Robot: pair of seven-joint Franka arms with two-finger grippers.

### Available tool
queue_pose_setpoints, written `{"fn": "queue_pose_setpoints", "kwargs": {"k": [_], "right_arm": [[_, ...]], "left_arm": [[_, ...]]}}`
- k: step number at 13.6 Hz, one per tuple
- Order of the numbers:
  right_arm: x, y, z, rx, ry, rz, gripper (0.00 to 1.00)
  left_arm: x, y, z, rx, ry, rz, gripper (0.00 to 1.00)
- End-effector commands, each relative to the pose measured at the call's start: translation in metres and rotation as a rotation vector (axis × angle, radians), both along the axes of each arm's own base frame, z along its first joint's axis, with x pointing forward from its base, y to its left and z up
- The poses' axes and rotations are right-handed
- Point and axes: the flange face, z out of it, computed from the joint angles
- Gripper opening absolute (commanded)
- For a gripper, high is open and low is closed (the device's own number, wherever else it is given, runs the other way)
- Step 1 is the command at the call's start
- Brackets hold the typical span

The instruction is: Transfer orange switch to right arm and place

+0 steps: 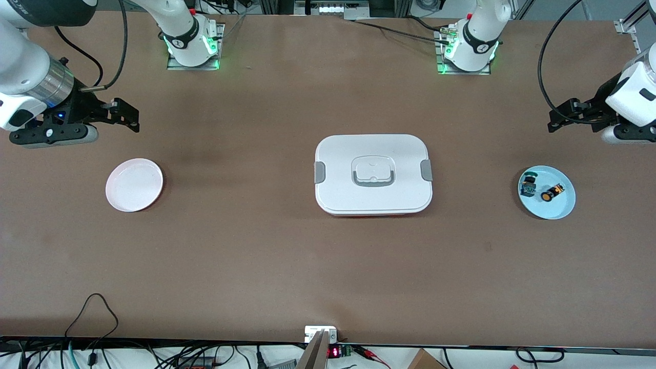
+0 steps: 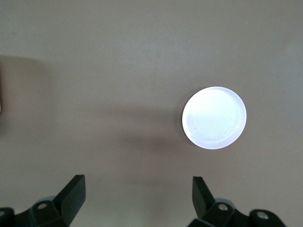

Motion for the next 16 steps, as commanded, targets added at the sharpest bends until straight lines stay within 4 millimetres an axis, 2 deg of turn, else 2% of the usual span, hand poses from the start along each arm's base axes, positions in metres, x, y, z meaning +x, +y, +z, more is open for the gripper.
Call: {"fn": "queue_pose_setpoints", "kwargs": {"k": [1, 16], "right_arm": [[-0.0023, 0.0022, 0.0081, -0.002, -0.013, -0.001, 1.0], [-0.0033, 0.002, 0.0084, -0.002, -0.008, -0.001, 1.0]], "left_arm": [[0.0028, 0.001, 0.0061, -0.014, 0.006, -0.004, 1.0], [-0.0016, 0.0039, 0.0031, -0.009, 0.044, 0.011, 1.0]]}}
